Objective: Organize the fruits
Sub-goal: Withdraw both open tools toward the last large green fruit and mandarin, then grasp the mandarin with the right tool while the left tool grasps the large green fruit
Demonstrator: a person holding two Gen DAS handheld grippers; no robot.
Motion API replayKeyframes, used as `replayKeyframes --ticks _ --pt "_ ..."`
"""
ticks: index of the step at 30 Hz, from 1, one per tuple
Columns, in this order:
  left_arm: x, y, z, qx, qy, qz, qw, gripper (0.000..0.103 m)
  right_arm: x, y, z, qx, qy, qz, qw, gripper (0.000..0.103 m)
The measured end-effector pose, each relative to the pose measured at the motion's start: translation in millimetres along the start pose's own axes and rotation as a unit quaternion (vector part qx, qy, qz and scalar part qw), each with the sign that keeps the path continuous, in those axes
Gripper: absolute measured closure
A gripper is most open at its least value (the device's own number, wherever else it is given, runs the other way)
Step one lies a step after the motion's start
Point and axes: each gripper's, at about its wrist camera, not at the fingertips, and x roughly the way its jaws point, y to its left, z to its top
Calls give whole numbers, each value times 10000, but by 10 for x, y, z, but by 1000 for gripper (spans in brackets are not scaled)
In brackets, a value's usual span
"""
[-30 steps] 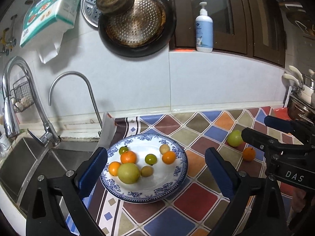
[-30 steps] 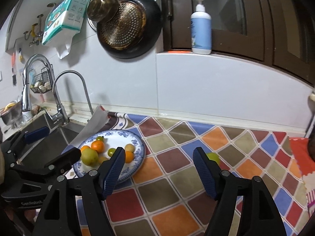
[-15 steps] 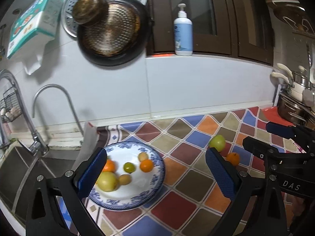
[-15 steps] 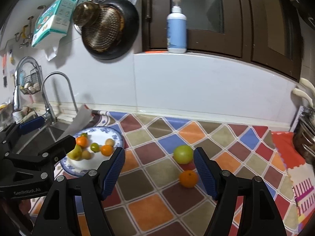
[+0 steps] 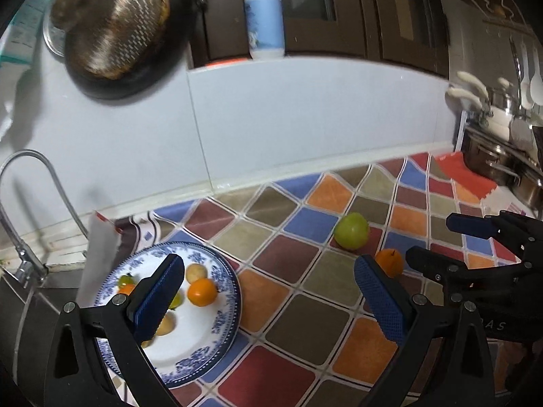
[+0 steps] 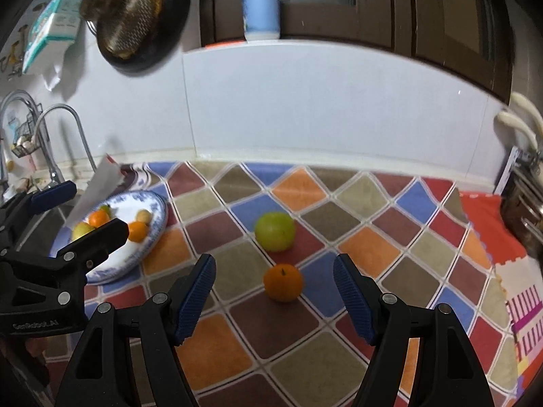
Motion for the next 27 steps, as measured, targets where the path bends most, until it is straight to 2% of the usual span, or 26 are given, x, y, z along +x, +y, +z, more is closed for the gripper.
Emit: replayKeyframes --ticks 7,15,21,27 --pt "315 -32 -68 87 325 -126 9994 1 367 -68 -118 88 378 48 9992 33" --pt "560 -75 -137 185 563 -225 9980 1 701 -118 -220 244 773 155 9966 50" --pt "687 -107 -160 233 658 -251 9972 1 818 -124 -257 274 868 210 9956 59" --pt "767 -139 -160 274 700 -313 9967 1 844 -137 -260 253 836 218 9959 61"
